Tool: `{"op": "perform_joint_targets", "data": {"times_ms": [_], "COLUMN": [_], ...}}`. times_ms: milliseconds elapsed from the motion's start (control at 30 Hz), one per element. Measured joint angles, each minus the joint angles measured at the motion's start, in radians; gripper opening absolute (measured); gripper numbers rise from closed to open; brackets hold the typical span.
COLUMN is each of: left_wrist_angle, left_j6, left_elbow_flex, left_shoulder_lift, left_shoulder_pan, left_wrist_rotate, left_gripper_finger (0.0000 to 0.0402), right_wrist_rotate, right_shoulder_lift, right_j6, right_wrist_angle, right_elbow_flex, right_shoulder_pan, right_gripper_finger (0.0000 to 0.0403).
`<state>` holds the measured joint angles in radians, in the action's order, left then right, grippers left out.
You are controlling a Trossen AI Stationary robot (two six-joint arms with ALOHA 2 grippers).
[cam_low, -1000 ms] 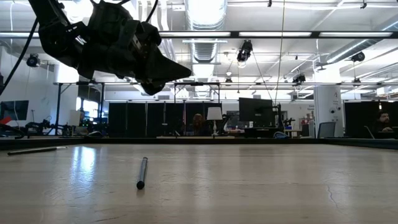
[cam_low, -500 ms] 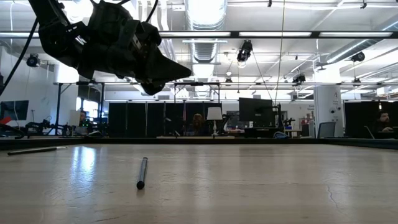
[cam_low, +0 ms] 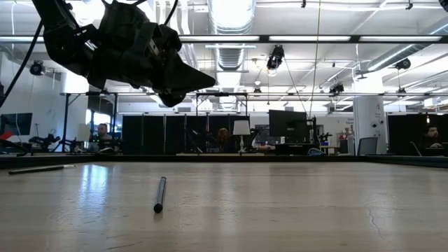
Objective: Put items in baskets/containers
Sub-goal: Put the black eyeshadow brush into the white organizer
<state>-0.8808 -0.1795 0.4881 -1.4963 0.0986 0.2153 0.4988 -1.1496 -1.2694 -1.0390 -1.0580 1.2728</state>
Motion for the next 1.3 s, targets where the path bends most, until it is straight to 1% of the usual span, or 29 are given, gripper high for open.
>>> {"op": "perform_joint_targets", "data": {"times_ms": [100,200,267,367,467,567,667,733,833,900,1000,1033,1100,1167,1300], "left_wrist_angle": [0.000,0.001,0.001,0.000,0.000,0.000,0.001,0.000,0.001,0.001,0.003,0.006,0.010,0.021,0.061], "left_j6": [0.000,0.000,-0.001,-0.009,-0.010,-0.008,-0.007,-0.003,-0.006,-0.010,-0.010,-0.010,-0.011,-0.009,-0.008], "left_elbow_flex": [0.000,0.000,0.000,0.000,0.000,0.000,0.000,0.000,0.000,0.000,0.000,0.000,0.000,0.000,0.000], "left_shoulder_lift": [0.000,0.000,0.000,0.000,0.000,0.000,0.000,0.000,0.000,0.000,0.000,0.000,0.000,0.000,0.000], "left_shoulder_pan": [0.000,0.000,0.000,0.000,0.000,0.000,0.000,0.001,0.002,0.002,0.002,0.002,0.004,0.005,0.011], "left_wrist_rotate": [0.000,0.000,-0.002,-0.034,-0.056,-0.057,-0.057,-0.057,-0.057,-0.057,-0.068,-0.077,-0.100,-0.120,-0.137], "left_gripper_finger": [0.0000,0.0000,0.0000,0.0000,0.0000,0.0000,0.0000,0.0000,0.0000,0.0000,0.0000,0.0000,0.0000,0.0000,0.0000], "right_wrist_rotate": [0.002,-0.001,-0.005,-0.011,-0.028,-0.035,-0.027,-0.009,0.003,0.002,-0.025,-0.040,-0.077,-0.142,-0.344], "right_shoulder_lift": [0.000,0.000,0.000,0.000,0.001,0.002,0.002,0.002,0.002,0.002,0.003,0.007,0.018,0.031,0.043], "right_j6": [-0.040,-0.065,-0.077,-0.095,-0.097,-0.091,-0.078,-0.053,0.044,0.131,0.310,0.380,0.520,0.664,0.896], "right_wrist_angle": [-0.001,-0.001,-0.002,-0.006,-0.012,-0.013,-0.033,-0.058,-0.061,-0.049,0.033,0.076,0.195,0.352,0.704], "right_elbow_flex": [0.023,0.041,0.044,0.042,0.023,-0.004,-0.037,-0.051,-0.043,-0.018,0.030,0.052,0.105,0.173,0.326], "right_shoulder_pan": [0.011,0.011,0.011,0.011,0.010,0.010,0.009,-0.010,-0.077,-0.139,-0.252,-0.292,-0.376,-0.470,-0.668], "right_gripper_finger": [0.0009,0.0019,0.0033,0.0061,0.0092,0.0115,0.0124,0.0118,0.0094,0.0069,0.0023,0.0016,0.0010,0.0009,0.0008]}}
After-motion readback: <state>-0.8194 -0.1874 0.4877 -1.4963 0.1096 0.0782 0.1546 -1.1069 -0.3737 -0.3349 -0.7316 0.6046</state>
